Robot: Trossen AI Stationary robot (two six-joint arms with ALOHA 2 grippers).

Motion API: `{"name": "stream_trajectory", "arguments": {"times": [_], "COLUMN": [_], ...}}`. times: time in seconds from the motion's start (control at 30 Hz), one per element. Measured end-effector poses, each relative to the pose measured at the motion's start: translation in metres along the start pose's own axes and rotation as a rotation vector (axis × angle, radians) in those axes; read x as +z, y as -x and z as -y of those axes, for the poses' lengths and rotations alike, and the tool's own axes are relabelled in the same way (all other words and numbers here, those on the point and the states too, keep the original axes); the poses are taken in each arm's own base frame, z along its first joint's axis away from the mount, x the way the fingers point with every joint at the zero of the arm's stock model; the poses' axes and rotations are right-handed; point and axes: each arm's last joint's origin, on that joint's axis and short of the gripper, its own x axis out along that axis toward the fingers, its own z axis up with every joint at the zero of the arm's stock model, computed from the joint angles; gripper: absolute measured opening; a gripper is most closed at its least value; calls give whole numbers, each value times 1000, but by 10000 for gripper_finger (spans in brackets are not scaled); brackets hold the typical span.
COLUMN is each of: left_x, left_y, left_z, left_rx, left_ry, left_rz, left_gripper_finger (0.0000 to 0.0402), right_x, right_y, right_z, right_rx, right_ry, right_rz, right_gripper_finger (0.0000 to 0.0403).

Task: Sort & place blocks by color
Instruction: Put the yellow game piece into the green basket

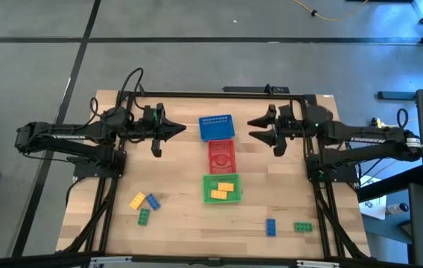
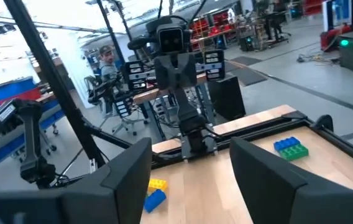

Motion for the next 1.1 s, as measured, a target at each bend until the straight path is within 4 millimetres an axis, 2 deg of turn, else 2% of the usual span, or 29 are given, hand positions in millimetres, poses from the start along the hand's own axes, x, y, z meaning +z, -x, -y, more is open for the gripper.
{"name": "stream_trajectory", "arguments": {"times": [0.1, 0.17, 0.23, 0.37, 0.4, 0.93, 1.1], "left_x": [0, 0, 0, 0, 0, -2, -2], "left_y": [0, 0, 0, 0, 0, 0, 0], "left_z": [0, 0, 0, 0, 0, -1, -3], "left_rx": [0, 0, 0, 10, 13, 31, 86], "left_ry": [0, 0, 0, 0, 0, -2, -35], "left_rz": [0, 0, 0, 2, 3, -17, -6], "left_gripper_finger": [0, 0, 0, 0, 0, 1, 34], "right_x": [-1, -1, -1, -1, -1, -1, -1], "right_y": [1, 1, 2, 2, 2, 2, 2], "right_z": [5, 6, 6, 5, 5, 5, 5], "right_rx": [16, 31, 49, 88, 92, 98, 98], "right_ry": [-3, -3, 2, 2, 0, -10, -30], "right_rz": [-24, -33, -36, -49, -51, -53, -54], "right_gripper_finger": [203, 180, 140, 29, 16, 2, 1]}}
